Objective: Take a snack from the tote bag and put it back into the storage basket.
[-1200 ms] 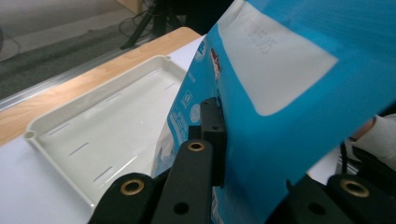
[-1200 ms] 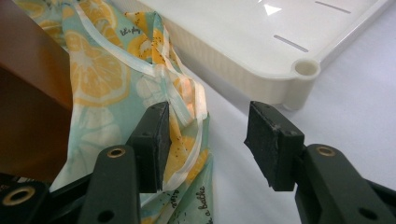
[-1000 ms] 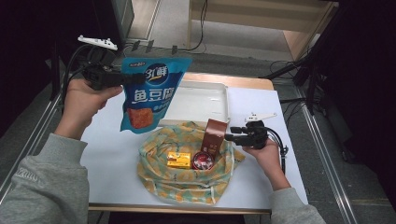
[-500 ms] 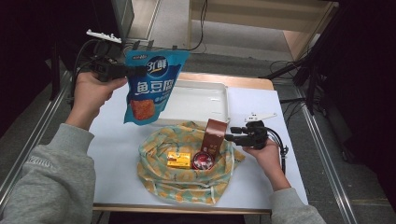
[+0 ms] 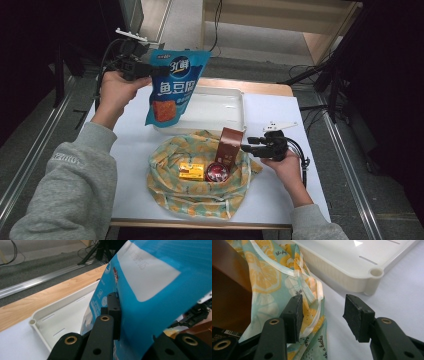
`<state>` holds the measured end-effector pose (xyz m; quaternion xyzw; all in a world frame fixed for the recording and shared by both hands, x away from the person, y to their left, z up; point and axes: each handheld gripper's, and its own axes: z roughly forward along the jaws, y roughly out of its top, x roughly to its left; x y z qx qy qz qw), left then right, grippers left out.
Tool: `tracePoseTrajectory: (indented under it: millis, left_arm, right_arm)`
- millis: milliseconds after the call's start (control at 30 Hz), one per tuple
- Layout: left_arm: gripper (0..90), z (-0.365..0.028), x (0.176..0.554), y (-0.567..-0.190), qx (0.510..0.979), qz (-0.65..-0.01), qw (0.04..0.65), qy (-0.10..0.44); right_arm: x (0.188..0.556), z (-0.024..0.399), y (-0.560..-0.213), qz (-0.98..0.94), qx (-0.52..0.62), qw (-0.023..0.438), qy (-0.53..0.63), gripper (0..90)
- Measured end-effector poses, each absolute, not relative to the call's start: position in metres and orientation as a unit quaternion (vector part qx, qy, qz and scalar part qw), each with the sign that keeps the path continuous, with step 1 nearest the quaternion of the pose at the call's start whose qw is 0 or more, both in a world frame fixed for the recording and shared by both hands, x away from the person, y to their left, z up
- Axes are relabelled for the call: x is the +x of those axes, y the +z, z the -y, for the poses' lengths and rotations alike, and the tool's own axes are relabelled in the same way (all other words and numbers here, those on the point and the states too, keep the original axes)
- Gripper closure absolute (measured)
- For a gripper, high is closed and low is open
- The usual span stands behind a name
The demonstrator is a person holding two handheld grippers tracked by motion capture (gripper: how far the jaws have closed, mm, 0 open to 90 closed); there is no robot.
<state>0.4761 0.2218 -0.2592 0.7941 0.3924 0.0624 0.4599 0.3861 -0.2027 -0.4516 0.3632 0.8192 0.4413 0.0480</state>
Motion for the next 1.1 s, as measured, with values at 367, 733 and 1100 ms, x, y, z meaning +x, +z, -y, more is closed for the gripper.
tracePoseTrajectory:
  millis: [367, 733, 1100]
  left_arm:
    - [90.0, -0.202, 0.501, -0.278, 0.788, -0.407, 0.457, 0.065]
    - [90.0, -0.201, 0.516, -0.293, 0.777, -0.416, 0.464, 0.084]
    - [90.0, -0.195, 0.516, -0.304, 0.785, -0.408, 0.458, 0.085]
  right_arm:
    - [0.386, 0.203, -0.452, -0.818, 0.364, 0.048, 0.443, 50.0]
    - [0.386, 0.204, -0.452, -0.818, 0.364, 0.047, 0.442, 50.0]
    - [0.385, 0.201, -0.453, -0.820, 0.362, 0.047, 0.440, 50.1]
